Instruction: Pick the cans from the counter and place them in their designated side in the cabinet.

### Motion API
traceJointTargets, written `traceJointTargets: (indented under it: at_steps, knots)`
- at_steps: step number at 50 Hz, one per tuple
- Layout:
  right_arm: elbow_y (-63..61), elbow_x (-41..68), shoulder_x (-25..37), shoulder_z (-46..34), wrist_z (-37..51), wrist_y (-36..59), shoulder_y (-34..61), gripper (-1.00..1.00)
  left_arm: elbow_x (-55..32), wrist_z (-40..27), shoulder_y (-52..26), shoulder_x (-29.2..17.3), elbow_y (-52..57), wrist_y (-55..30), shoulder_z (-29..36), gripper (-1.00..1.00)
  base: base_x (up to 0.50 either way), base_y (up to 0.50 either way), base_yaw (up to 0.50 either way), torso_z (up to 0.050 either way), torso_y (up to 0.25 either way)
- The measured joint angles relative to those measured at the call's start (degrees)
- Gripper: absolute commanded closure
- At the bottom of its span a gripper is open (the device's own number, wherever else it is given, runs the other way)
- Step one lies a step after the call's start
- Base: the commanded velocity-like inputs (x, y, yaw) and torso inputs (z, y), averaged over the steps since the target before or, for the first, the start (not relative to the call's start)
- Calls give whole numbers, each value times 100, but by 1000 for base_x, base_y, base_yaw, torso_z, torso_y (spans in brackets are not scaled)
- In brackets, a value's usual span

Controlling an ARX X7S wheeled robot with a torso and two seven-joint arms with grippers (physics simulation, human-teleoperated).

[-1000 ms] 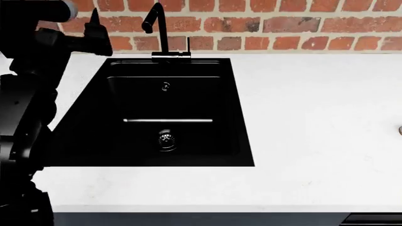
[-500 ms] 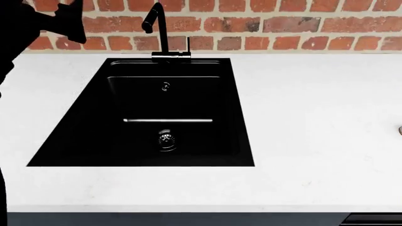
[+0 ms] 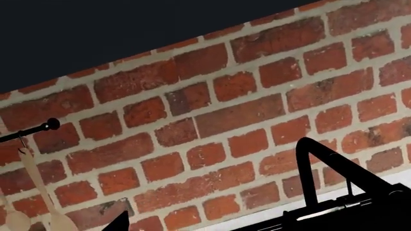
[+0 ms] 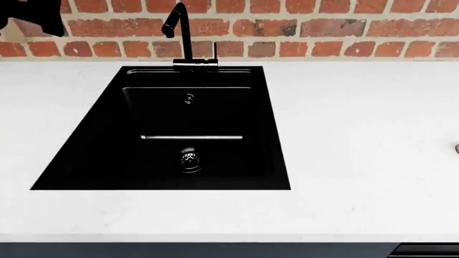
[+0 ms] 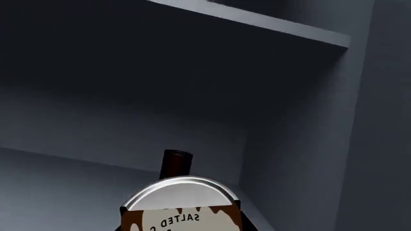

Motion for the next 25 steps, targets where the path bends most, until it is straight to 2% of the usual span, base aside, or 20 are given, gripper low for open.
traceJointTargets:
  at_steps: [4,25]
  knots:
    - [-49,154,4,30,109,3,4,100,22,10,-60,-8,-96,23,19,-100,44,0,0,0,4]
    - [-331,287,-28,73,206,103,11,100,83,31,-261,-87,-217,-19,73,-100,260,0,0,0,0]
